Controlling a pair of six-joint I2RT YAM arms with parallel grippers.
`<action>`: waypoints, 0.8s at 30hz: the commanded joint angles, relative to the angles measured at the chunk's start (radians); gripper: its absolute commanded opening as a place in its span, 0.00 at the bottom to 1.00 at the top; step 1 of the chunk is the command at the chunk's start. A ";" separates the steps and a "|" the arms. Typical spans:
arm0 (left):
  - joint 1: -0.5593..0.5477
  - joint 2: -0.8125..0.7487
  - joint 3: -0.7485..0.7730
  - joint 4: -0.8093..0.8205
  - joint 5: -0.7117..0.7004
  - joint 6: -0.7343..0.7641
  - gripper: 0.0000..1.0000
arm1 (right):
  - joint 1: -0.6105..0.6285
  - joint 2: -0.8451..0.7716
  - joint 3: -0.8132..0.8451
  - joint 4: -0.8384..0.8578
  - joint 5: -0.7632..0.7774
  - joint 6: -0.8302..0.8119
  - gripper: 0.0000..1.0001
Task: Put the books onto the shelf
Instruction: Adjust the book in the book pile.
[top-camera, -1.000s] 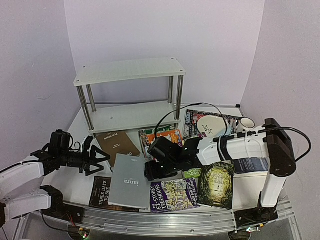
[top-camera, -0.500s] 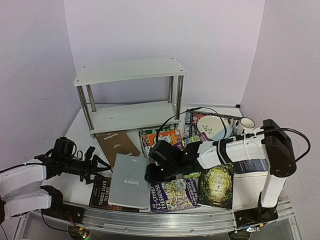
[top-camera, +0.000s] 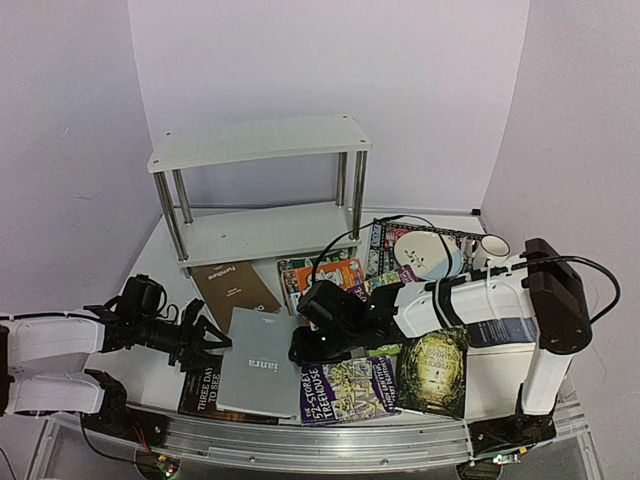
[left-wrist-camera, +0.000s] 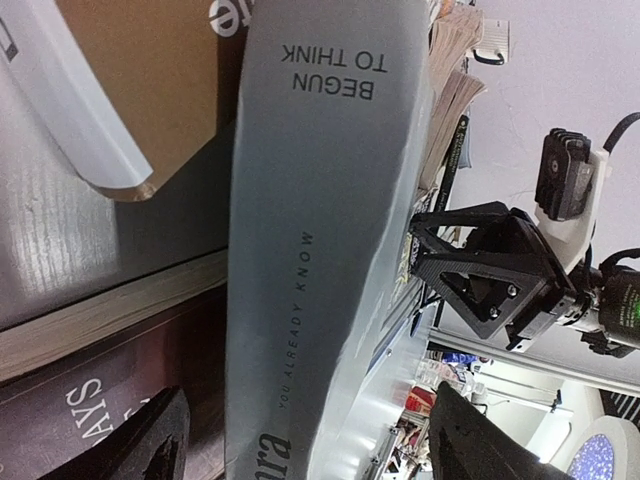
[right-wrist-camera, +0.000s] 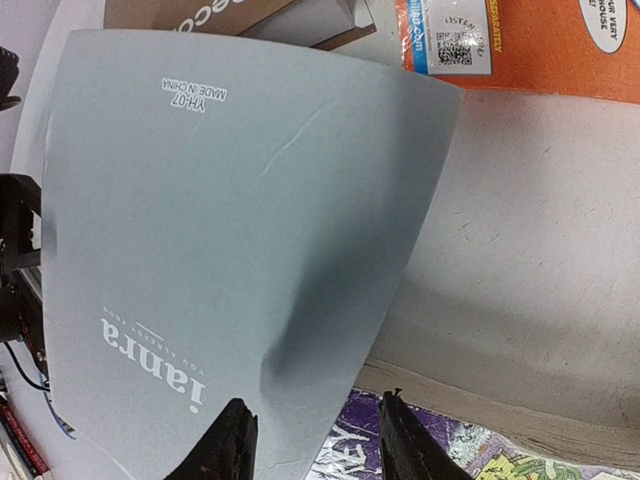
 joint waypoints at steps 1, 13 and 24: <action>-0.012 0.044 0.029 0.098 0.035 -0.004 0.83 | 0.004 0.012 0.006 -0.016 0.000 0.005 0.43; -0.052 0.125 0.045 0.219 0.038 -0.021 0.65 | 0.003 0.018 0.013 -0.011 -0.006 -0.005 0.40; -0.061 -0.023 0.084 0.285 0.081 -0.119 0.39 | 0.003 -0.042 -0.009 -0.011 0.024 -0.006 0.40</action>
